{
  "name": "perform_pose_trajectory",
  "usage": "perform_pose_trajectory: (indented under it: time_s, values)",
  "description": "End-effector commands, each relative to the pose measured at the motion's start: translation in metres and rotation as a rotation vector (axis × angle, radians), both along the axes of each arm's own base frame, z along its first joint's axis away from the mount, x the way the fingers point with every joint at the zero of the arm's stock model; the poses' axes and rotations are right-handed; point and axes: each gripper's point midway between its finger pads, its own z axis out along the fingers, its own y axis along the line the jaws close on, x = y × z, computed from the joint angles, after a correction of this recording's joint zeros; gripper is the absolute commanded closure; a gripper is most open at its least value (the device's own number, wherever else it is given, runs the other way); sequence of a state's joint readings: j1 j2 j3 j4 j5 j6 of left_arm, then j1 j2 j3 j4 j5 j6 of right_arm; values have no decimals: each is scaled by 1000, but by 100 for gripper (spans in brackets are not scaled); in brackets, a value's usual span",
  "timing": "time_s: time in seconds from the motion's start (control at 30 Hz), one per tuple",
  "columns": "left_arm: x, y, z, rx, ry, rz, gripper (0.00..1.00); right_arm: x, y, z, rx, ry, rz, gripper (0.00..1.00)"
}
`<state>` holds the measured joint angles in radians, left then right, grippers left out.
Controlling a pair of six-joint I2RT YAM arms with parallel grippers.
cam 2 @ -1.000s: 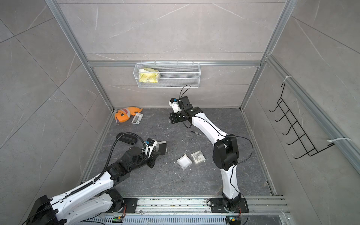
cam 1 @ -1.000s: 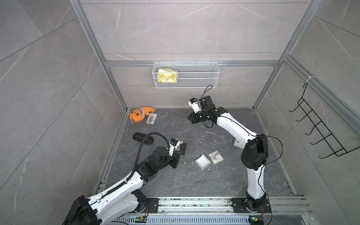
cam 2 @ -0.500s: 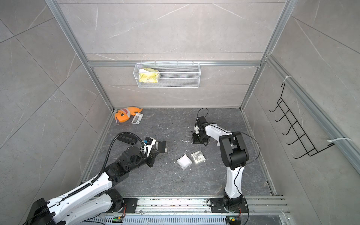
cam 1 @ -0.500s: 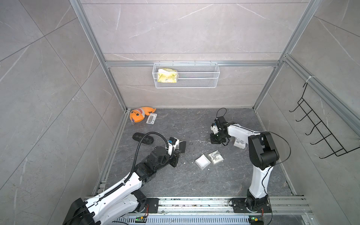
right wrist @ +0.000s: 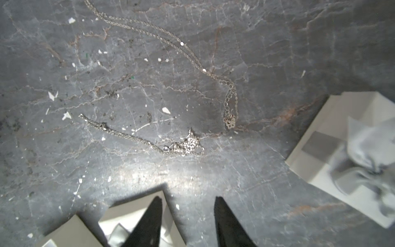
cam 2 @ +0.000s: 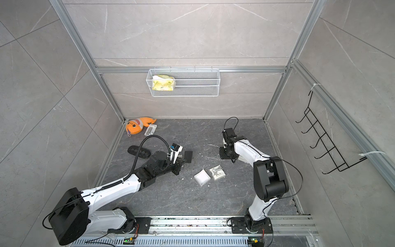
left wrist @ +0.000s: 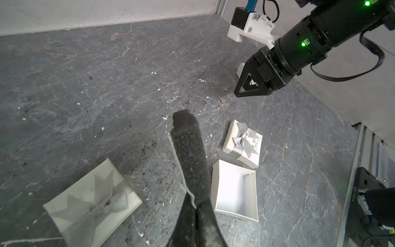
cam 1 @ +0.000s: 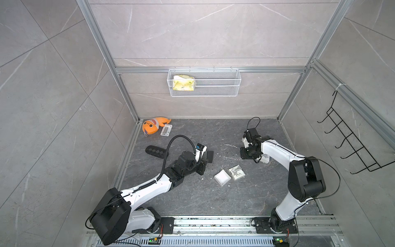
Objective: Take the necklace out of the lift-off lid jewelry box
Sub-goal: Place the necklace at the center of the board, then place the inner lining in the jewelry box.
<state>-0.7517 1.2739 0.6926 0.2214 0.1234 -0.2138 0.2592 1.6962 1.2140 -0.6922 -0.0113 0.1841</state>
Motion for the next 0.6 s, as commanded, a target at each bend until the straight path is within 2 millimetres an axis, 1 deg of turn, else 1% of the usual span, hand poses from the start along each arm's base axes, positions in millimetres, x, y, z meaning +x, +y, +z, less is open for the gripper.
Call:
perform_pose_trajectory:
  time_s: [0.0,0.03,0.07,0.1,0.13,0.17,0.2,0.23,0.27,0.37,0.47,0.57]
  values:
    - [10,-15,41,-106,-70,-23,100,-11,8,27,69,-38,40,50]
    - [11,-15,44,-110,-76,-28,100,-14,25,38,166,-61,96,48]
    - [11,-15,48,-120,-82,-32,100,-19,49,53,299,-87,176,45]
    - [12,-13,50,-133,-82,-38,100,-24,69,69,421,-116,244,42]
    - [13,-11,56,-160,-86,-46,100,-30,90,90,562,-153,317,37]
    - [14,-8,62,-196,-84,-56,100,-36,106,109,685,-191,371,32]
    - [14,-5,67,-234,-80,-69,100,-40,115,124,772,-218,403,29]
    - [13,-2,73,-282,-77,-93,100,-43,124,141,856,-251,440,27]
    - [10,0,80,-331,-78,-126,100,-46,130,154,910,-271,468,27]
    - [1,2,96,-415,-92,-212,100,-54,141,178,985,-309,539,27]
    - [-9,-3,104,-452,-105,-291,100,-62,152,193,1025,-328,599,27]
    - [-18,-8,116,-502,-122,-366,100,-68,164,198,1037,-336,648,27]
